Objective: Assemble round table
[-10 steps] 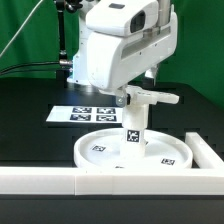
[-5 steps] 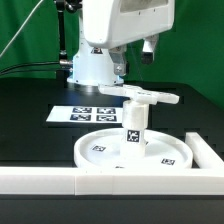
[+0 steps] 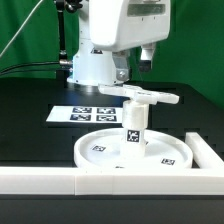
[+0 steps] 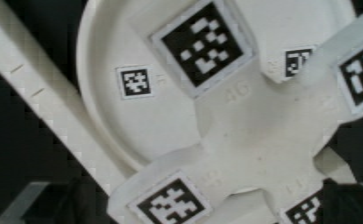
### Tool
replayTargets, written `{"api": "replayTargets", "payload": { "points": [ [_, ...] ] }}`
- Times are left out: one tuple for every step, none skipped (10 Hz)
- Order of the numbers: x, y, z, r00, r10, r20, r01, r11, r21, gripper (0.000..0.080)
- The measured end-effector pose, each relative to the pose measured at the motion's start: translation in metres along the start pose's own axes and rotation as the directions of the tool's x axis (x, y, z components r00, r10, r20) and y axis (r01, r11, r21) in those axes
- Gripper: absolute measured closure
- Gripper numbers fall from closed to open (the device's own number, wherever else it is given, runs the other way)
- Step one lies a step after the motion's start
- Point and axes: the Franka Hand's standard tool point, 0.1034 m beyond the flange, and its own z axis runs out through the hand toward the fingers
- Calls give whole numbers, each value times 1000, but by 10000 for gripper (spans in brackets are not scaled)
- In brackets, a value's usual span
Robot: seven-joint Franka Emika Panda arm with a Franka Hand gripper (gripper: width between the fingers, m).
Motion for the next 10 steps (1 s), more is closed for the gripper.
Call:
{"api": "replayTargets", "payload": {
  "points": [
    [-1,-2,2,1000,-24,-11,24,999,-43,150],
    [-3,-4,6,1000,-26,-13,26,998,-49,150],
    [-3,-4,5,1000,-26,-13,25,999,-48,150],
    [-3,-4,6,1000,-26,-13,25,999,-47,150],
    [-3,-4,6,1000,-25,-13,25,999,-47,150],
    [-2,-5,6,1000,-9,-14,8,999,-46,150],
    [11,-12,6,978,206,-31,-207,977,-45,150],
    [16,-15,6,979,200,-35,-202,978,-48,150],
    [14,-13,7,978,204,-34,-206,977,-48,150],
    [14,-13,7,978,205,-34,-206,977,-48,150]
  ]
}}
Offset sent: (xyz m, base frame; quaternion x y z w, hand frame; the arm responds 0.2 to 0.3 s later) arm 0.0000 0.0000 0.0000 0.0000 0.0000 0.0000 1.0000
